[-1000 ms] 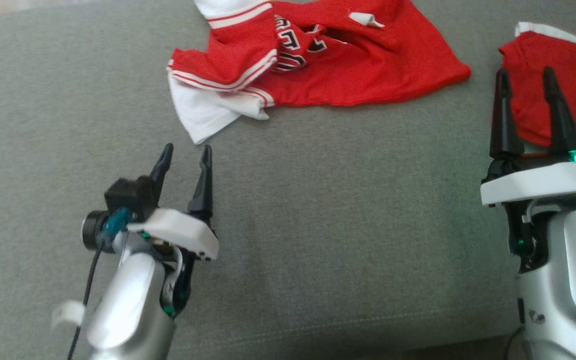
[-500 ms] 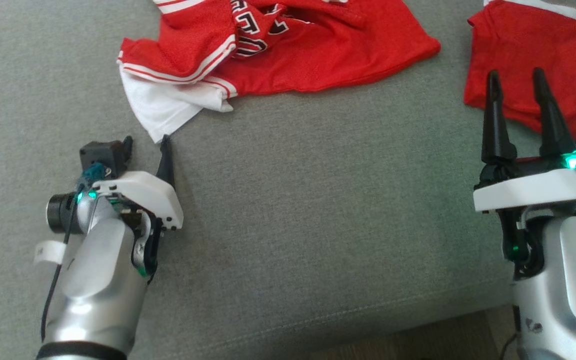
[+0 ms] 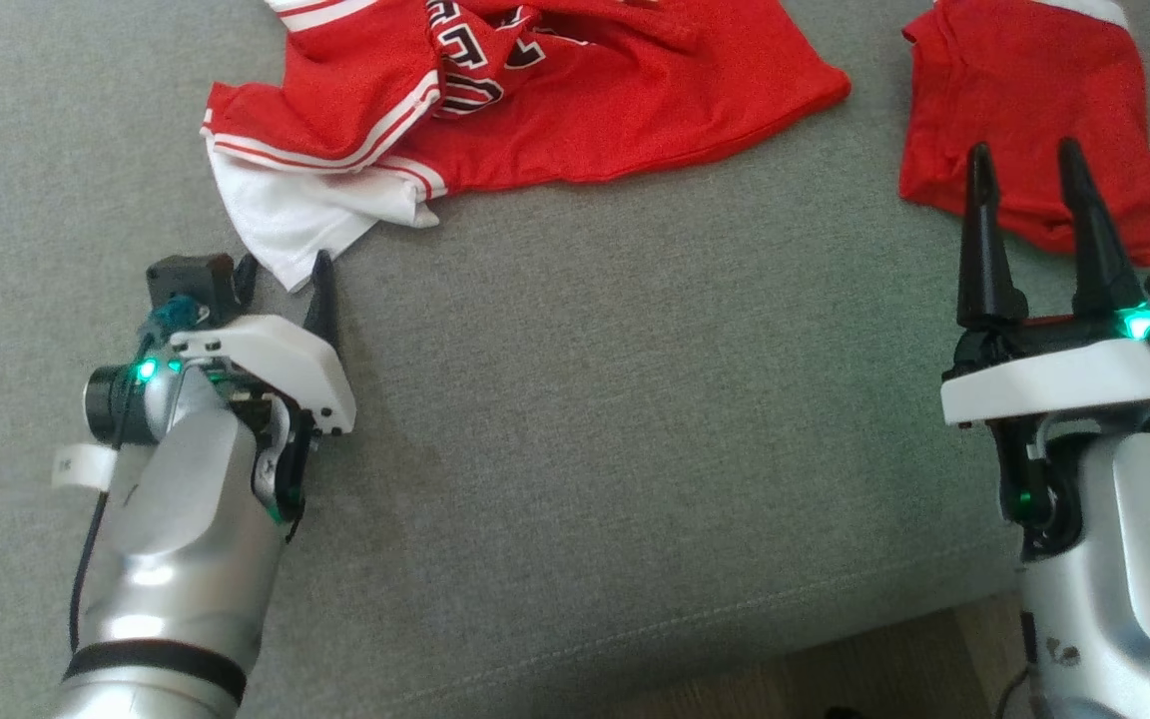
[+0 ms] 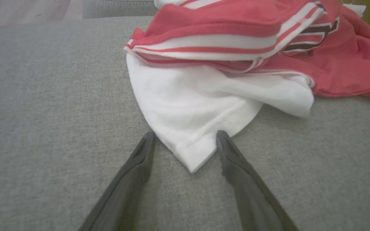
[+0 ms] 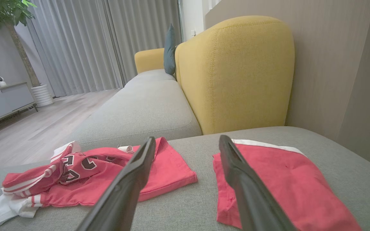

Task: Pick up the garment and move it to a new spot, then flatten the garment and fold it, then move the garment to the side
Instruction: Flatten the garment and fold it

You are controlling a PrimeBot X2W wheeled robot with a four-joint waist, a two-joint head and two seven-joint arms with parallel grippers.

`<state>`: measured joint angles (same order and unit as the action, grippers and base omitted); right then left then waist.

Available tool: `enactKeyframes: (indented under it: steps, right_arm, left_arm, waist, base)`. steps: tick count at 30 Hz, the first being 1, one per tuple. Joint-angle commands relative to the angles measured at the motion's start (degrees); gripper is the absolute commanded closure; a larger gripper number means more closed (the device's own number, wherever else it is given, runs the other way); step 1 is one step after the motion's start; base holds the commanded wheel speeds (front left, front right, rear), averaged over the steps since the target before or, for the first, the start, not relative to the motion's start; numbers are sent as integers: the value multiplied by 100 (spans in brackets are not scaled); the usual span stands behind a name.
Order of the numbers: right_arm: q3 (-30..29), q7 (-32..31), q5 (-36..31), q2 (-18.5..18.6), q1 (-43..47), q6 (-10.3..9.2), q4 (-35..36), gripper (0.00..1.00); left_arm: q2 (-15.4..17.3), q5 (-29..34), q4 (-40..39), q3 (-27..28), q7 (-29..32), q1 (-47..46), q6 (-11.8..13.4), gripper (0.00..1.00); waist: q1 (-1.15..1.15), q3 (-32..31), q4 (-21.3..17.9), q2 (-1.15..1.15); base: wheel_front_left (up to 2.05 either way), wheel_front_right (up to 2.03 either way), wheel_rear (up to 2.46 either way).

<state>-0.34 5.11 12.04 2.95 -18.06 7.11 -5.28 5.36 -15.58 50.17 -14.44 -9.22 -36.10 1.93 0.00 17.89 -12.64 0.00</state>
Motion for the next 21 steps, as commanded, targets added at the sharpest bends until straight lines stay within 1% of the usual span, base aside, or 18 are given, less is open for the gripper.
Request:
enactKeyframes:
  steps: [1, 2, 3, 8, 12, 14, 21]
  right_arm:
    - [132, 59, -1, -7, -21, 37, 169, 0]
    - [133, 58, -8, -7, -22, 37, 165, 0]
    - [132, 56, -15, -7, -23, 37, 161, 0]
    - [94, 51, -39, -7, 17, 37, 105, 0]
    - [63, 46, -50, -7, 63, 37, 21, 0]
    - [47, 44, -58, -7, 83, 37, -37, 0]
    - [-90, -6, -82, -7, 104, 37, -252, 0]
  left_arm:
    - [122, -70, 20, 93, 17, -115, -61, 3]
    - [114, -95, 57, 96, 2, -129, -82, 57]
    - [106, -114, 80, 97, -32, -141, -98, 100]
    - [40, -233, -16, 163, -401, -146, -127, 100]
    - [-8, -298, -355, 262, -546, -37, -110, 100]
    - [-29, -313, -621, 332, -568, 52, -82, 100]
    - [-98, -169, -2048, 626, -576, 590, -14, 100]
  waist:
    - [0, -4, -4, 0]
    - [0, -9, -7, 0]
    - [0, -14, -7, 0]
    - [0, -117, 62, 0]
    - [0, -230, 162, 0]
    - [0, -285, 229, 0]
    - [0, -382, 498, 0]
  base:
    - [0, 0, 0]
    - [0, 0, 0]
    - [0, 0, 0]
    - [0, 0, 0]
    - [0, 0, 0]
    - [0, 0, 0]
    - [0, 0, 0]
